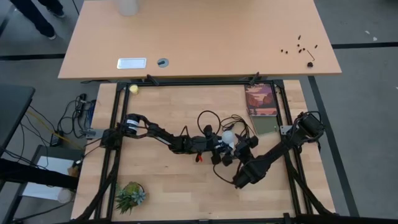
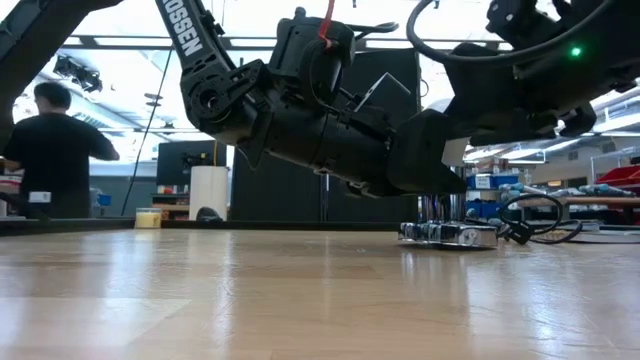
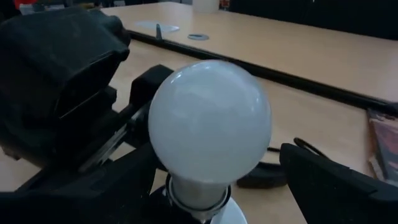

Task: Screw lightbulb
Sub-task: Remove the lightbulb from the silver lamp

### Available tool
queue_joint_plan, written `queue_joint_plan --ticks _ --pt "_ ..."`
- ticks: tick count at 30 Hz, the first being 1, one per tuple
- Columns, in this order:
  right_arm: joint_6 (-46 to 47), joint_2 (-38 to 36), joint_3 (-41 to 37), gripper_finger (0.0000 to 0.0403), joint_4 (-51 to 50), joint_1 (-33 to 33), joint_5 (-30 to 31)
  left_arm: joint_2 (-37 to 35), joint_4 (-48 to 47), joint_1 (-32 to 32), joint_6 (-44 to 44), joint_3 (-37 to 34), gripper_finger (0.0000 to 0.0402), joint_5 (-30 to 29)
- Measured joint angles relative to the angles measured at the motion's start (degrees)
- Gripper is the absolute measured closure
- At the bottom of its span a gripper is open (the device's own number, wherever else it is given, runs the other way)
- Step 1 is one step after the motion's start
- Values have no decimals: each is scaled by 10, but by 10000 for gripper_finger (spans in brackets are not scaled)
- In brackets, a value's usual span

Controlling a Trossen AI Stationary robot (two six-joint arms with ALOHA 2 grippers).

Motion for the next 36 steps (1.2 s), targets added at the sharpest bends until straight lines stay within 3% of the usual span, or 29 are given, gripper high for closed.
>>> queue_joint_plan --ticks 19,29,36 --pt "-35 0 0 60 35 -13 9 0 -1 0 40 0 219 28" --pt "-73 0 0 150 64 -12 -9 -1 1 0 44 0 219 41" --pt "-81 0 11 170 61 -3 -33 -2 3 0 61 0 219 56"
